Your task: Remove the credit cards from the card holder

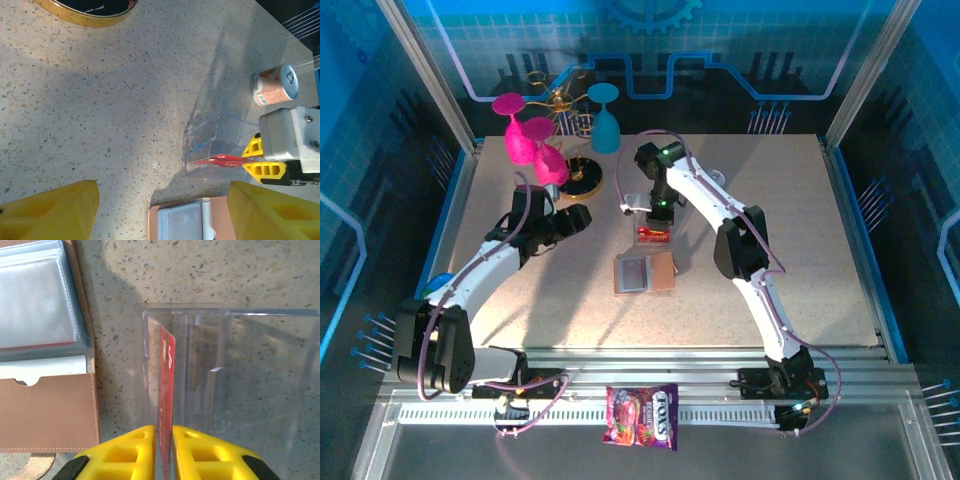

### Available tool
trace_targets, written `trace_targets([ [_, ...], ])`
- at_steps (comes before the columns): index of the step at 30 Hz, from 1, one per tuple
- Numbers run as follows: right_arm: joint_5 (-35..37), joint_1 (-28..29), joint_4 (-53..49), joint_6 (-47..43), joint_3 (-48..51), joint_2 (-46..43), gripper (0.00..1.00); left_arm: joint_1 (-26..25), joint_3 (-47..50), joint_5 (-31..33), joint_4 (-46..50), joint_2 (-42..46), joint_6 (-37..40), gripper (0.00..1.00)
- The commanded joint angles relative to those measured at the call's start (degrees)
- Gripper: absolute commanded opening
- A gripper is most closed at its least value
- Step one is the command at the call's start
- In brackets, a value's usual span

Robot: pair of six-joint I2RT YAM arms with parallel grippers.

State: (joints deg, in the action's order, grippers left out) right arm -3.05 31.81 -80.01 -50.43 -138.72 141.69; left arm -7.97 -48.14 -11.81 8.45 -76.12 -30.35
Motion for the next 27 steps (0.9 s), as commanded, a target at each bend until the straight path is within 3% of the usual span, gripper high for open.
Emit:
trace_targets([
  [1,1.27,-0.57,0.78,-0.28,0.11,-3.75,0.18,0.72,0.77,-0.93,-0.80,-0.70,-0.94,0.70],
  [27,3.58,0.95,15.49,1.54,16.81,-10.18,0.21,0.69,1.45,-1.84,-1.07,0.26,-1.91,0.69],
])
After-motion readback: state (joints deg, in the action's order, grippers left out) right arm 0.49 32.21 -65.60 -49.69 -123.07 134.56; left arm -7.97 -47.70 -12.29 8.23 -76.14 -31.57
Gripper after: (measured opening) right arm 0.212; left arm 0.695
